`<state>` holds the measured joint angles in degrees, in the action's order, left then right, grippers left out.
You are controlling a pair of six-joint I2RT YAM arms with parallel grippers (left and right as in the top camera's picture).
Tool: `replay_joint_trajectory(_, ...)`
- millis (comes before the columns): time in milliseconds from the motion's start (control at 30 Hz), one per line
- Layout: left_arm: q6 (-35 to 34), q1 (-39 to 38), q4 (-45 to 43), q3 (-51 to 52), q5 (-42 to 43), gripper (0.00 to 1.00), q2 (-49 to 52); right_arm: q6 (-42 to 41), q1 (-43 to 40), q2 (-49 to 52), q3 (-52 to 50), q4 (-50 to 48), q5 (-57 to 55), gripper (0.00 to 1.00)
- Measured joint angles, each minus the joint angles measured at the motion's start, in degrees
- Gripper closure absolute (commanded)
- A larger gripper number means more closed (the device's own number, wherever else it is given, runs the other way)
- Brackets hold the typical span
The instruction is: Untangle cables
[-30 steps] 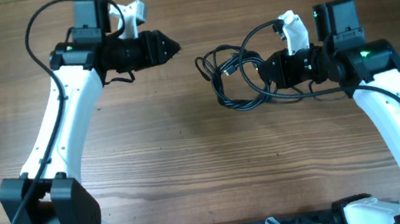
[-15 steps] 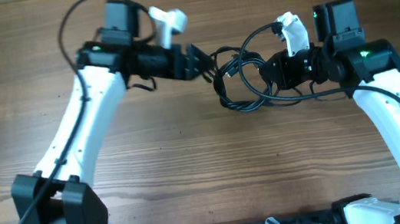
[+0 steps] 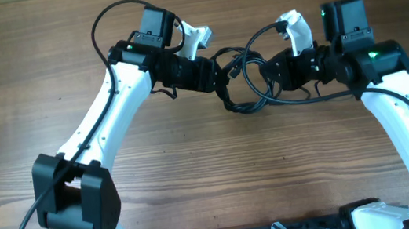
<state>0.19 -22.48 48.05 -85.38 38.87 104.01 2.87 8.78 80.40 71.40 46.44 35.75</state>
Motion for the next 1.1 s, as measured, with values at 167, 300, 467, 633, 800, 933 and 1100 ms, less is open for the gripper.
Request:
replay_joint_trajectory(167, -0.20, -1.75, -0.74, -0.02, 0.44, 0.86, 0.09, 0.02, -0.04, 0.00, 0.00, -1.73, 5.84, 0.96)
replay_joint_trajectory(300, -0.59, -1.99, -2.14, -0.02, 1.31, 0.96, 0.09, -2.60, -0.68, 0.00, 0.00, -4.90, 10.08, 0.96)
replay_joint_trajectory(467, -1.33, -1.68, -3.37, -0.24, 2.95, 0.96, 0.09, -9.84, -3.72, 0.00, -0.11, -7.80, 13.88, 0.96)
replay_joint_trajectory(633, -1.79, -1.62, -4.33, -1.31, 5.95, 0.96, 0.09, -14.71, -9.81, 0.02, -0.61, -8.66, 20.61, 0.96)
replay_joint_trajectory(800, -2.49, -1.62, -4.70, -1.84, 8.63, 0.96, 0.09, -17.92, -14.99, 0.07, -0.81, -8.28, 25.53, 0.96)
replay_joint_trajectory(933, -3.15, -1.62, -4.61, -1.86, 9.01, 0.96, 0.09, -19.54, -15.50, 0.04, -0.83, -7.02, 22.95, 0.92)
replay_joint_trajectory(1100, -3.91, -1.57, -4.57, -1.84, 8.28, 0.96, 0.11, -21.66, -15.52, 0.04, -0.81, -2.19, 11.69, 0.90)
